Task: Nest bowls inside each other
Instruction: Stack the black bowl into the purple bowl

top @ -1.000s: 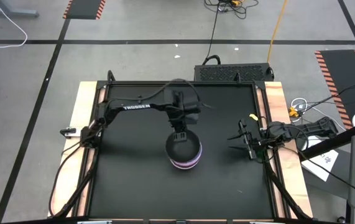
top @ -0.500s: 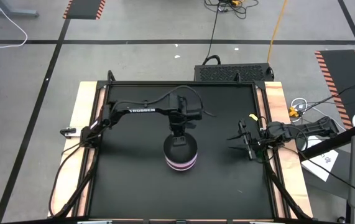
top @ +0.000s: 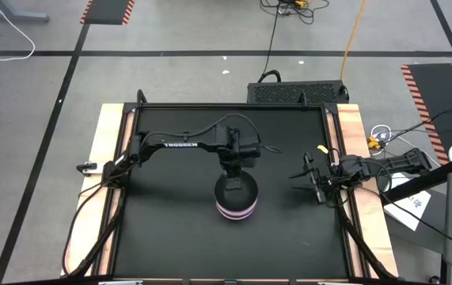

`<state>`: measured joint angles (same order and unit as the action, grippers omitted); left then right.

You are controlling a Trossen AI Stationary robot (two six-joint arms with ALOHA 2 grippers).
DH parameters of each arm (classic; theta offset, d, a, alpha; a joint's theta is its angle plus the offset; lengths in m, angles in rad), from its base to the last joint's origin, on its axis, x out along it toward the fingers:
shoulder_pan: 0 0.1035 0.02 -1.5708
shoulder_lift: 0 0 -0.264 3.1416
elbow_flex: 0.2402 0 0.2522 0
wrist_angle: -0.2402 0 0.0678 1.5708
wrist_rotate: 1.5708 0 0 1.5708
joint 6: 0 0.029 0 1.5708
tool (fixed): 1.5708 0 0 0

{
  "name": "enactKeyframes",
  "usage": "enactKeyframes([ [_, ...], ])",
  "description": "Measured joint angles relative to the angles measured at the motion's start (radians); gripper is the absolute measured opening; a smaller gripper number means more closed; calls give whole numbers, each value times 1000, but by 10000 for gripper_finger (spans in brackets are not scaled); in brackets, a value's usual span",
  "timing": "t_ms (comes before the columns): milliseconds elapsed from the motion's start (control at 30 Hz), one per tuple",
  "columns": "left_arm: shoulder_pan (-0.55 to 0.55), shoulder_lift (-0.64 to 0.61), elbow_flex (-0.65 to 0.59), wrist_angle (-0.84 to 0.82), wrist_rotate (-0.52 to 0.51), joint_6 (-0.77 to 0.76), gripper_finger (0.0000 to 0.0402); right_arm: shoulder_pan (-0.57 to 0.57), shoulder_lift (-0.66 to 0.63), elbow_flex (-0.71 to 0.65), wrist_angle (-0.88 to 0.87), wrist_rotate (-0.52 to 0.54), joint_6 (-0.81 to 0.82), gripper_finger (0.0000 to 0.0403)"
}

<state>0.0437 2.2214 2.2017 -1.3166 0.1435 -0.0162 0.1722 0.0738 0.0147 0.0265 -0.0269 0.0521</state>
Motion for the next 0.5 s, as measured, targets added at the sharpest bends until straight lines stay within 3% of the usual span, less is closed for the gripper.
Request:
enactKeyframes([
  [500, 14, 5, -4, -30, 167, 6, 3, 0, 0, 0, 4, 0, 14, 146],
])
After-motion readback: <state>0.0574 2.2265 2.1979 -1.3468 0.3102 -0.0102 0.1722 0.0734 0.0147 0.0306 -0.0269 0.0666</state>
